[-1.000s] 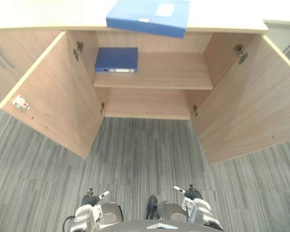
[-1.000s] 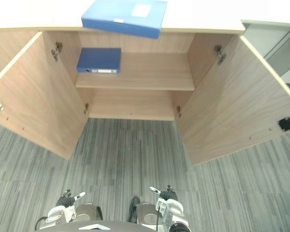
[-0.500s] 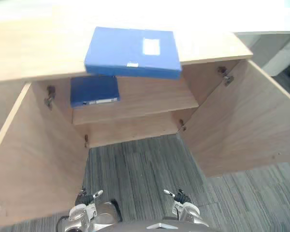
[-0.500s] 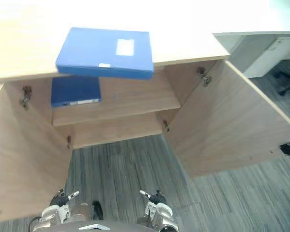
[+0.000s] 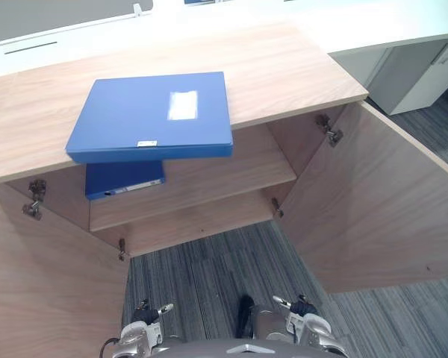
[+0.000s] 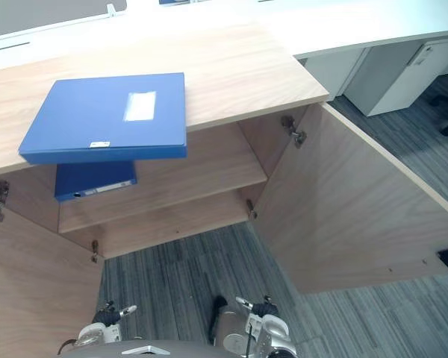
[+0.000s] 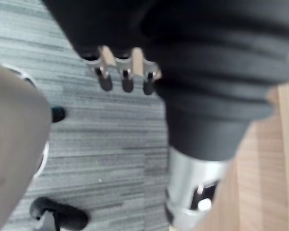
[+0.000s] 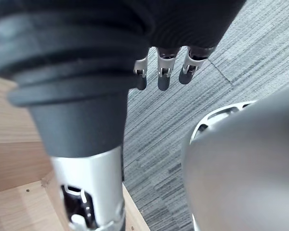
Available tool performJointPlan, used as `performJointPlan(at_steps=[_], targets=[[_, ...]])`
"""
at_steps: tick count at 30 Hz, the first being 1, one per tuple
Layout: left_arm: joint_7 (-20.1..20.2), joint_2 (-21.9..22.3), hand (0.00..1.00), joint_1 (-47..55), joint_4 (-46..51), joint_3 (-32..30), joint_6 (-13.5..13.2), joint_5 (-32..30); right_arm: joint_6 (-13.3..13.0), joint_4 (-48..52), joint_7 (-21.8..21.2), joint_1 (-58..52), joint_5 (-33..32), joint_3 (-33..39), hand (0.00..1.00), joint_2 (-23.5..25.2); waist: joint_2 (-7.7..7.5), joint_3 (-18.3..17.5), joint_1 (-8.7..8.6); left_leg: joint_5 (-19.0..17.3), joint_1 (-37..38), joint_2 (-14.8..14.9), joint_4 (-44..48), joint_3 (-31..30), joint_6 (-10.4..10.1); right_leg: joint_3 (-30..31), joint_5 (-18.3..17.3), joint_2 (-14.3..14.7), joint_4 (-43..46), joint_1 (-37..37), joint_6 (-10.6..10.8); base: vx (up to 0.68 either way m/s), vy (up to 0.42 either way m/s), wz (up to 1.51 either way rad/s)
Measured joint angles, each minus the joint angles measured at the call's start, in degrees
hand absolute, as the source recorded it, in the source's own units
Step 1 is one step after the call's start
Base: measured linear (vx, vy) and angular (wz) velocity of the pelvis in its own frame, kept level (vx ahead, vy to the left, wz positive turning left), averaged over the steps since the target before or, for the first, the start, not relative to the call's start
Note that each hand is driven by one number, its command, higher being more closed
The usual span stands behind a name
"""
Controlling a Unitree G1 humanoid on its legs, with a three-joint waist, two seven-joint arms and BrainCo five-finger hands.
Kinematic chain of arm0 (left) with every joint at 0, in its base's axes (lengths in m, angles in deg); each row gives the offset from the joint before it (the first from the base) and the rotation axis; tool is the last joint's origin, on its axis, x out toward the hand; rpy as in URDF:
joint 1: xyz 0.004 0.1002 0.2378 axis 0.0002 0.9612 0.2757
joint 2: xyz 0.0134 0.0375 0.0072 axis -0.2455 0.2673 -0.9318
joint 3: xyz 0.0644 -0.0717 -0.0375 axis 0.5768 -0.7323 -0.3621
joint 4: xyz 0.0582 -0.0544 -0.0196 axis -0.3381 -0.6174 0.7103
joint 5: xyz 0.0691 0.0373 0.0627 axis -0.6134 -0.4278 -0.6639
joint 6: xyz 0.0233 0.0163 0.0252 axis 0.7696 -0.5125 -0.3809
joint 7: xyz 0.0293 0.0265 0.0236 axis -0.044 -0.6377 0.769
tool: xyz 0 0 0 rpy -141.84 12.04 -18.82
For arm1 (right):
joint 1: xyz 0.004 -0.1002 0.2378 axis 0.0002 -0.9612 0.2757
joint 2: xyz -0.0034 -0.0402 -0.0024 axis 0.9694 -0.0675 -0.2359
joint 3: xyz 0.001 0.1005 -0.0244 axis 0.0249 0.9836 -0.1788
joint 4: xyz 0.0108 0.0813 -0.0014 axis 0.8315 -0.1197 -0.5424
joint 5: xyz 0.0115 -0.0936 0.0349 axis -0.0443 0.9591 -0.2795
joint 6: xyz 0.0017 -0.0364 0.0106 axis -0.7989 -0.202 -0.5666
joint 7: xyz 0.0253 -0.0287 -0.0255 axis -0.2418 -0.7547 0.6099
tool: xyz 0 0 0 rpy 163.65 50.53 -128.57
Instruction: Walk over to the cabinet, pick up the folder, carry it to the office cabinet, place the folder inside the office cabinet, then close the office cabinet door
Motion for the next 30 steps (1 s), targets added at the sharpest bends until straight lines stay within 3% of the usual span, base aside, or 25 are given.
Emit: performJointPlan(at_steps=[1,4,6,8,9,10,14,21,30], targets=[[-0.02,0.11,0.0,-0.05,0.44,-0.51,0.0,0.0,0.01,0.07,-0.02,-0.62,0.0,-0.13,0.0,0.37,-1.04,0.49,0.09,-0.06,-1.94,1.52,6.03,-0.74,-0.07,-0.85,-0.36,0.43,-1.86,3.06,-0.13,0.23,-0.206,0.4],[0.2,0.25,0.0,0.25,2.59,-1.84,-0.05,0.0,0.02,0.14,0.0,-1.81,-0.04,-0.25,0.0,0.59,-1.53,0.27,1.37,-2.11,-8.61,4.63,22.35,-0.82,-0.47,-1.73,-0.49,1.25,-6.48,8.9,-0.91,0.18,-0.074,0.18],[0.26,0.38,0.0,0.36,3.1,-2.04,-0.08,0.0,0.03,0.12,0.02,-1.65,-0.1,-0.19,0.0,0.59,-1.42,0.2,1.79,-4.12,-12.41,4.35,23.76,1.13,-0.11,-1.74,0.04,0.84,-7.81,10.26,-0.44,0.18,0.047,-0.1],[0.29,0.04,0.0,0.13,3.07,-2.02,-0.06,0.0,0.04,0.09,0.09,-1.71,-0.15,0.0,0.0,0.72,-1.62,0.3,1.89,-4.29,-15.15,1.9,16.22,3.92,0.32,-0.93,0.37,-0.62,-8.62,11.69,0.51,0.19,0.151,-0.18],[0.24,0.05,0.0,0.13,3.02,-1.98,-0.06,-0.01,0.03,0.05,0.09,-1.75,-0.14,0.08,0.0,0.69,-1.53,0.25,1.9,-2.61,-15.17,0.87,11.75,4.24,0.67,-0.6,0.49,-0.91,-8.8,12.07,1.37,0.2,0.183,-0.32],[0.27,0.12,0.0,0.24,2.79,-1.94,-0.04,0.0,0.12,-0.14,0.09,-1.81,-0.15,0.72,0.0,0.85,-1.69,-0.1,2.2,2.7,-13.59,-1.16,7.19,4.59,2.24,0.69,0.54,-1.33,-9.37,12.89,2.87,0.21,0.151,-0.26],[0.63,-1.85,0.0,0.77,2.22,-1.88,0.01,-0.02,0.06,-0.29,0.04,-2.9,-0.1,1.63,0.0,3.07,-4.91,-1.68,1.64,4.09,-10.19,-5.9,1.33,5.12,3.53,1.21,2.44,-4.11,-14.52,15.68,4.7,0.18,0.158,0.01],[1.11,-2.29,0.0,1.52,1.6,-0.61,0.02,-0.43,0.05,-2.45,-0.02,-2.83,-0.05,1.5,0.0,2.98,-5.21,-2.48,1.49,5.87,-6.21,-8.48,-4.86,3.74,4.22,1.2,3.23,-4.59,-17.84,19.05,4.84,0.09,0.055,0.1],[0.92,-2.79,0.0,1.46,0.94,2.84,-0.09,-0.56,0.03,-4.07,0.0,-2.75,-0.06,0.71,0.0,1.93,-4.18,-3.02,1.16,8.59,-4.76,-8.78,-9.65,0.9,4.29,0.94,4.53,-3.55,-19.07,19.65,4.47,-0.03,-0.03,0.06]])
